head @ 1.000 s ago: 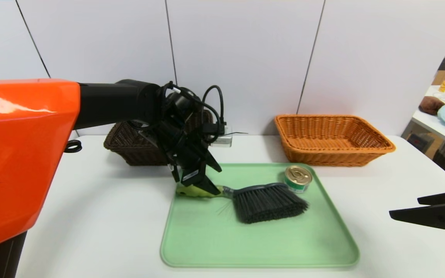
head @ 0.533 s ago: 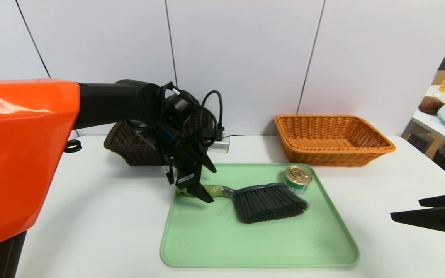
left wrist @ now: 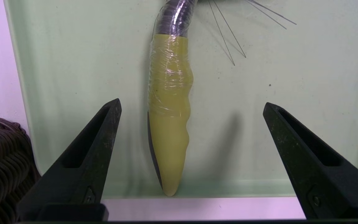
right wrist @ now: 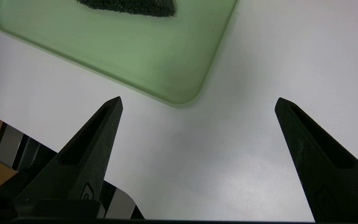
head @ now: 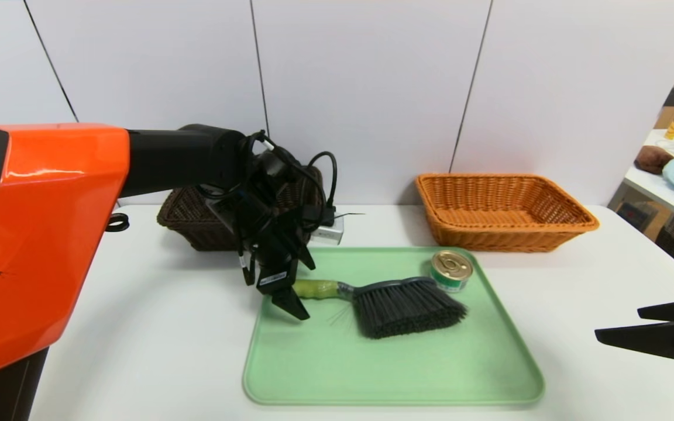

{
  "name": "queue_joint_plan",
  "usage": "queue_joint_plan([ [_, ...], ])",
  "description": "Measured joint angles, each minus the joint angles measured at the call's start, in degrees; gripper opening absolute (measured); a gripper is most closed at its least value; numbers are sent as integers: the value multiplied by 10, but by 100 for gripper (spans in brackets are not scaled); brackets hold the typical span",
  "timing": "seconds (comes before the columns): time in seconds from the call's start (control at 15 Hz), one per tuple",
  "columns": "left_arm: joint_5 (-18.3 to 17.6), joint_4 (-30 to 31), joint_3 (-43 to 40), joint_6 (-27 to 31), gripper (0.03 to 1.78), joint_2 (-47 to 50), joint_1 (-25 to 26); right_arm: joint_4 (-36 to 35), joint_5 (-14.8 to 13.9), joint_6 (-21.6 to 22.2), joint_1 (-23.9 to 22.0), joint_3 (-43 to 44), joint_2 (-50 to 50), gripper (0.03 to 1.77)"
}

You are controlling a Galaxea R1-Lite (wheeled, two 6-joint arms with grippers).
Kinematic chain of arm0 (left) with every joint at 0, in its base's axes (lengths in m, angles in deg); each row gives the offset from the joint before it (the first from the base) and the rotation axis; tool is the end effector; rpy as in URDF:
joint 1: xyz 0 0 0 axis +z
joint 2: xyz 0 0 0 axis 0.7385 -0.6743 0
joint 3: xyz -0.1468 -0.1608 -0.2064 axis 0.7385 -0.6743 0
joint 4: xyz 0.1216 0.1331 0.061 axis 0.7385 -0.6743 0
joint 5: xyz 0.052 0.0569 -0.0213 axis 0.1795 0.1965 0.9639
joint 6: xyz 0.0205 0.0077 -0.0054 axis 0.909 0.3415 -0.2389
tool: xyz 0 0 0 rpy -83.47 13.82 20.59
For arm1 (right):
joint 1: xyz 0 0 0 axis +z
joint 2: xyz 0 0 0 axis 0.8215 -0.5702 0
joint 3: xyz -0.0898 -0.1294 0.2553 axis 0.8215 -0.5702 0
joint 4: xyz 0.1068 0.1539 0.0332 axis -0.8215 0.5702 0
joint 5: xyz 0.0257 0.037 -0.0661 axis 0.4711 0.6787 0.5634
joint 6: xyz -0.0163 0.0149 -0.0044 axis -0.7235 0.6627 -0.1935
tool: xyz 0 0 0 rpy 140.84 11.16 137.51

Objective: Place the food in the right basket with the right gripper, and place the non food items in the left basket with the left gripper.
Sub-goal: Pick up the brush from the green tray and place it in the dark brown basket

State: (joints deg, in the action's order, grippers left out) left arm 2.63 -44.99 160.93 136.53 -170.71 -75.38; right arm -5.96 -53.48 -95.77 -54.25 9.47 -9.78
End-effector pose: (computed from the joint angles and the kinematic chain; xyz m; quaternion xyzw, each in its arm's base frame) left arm 0.3529 -0.1962 0.1736 0.3872 0.3205 -0.5941 0.6280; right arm 0.1401 0.0112 0.2333 0.0041 0.3976 0.2232 0.8900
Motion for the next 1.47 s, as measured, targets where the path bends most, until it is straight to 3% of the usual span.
queue_joint_plan([
  [1.47,-2,0,1,-17,169,-26,-12,-2,0,9,0,-7,17,170],
])
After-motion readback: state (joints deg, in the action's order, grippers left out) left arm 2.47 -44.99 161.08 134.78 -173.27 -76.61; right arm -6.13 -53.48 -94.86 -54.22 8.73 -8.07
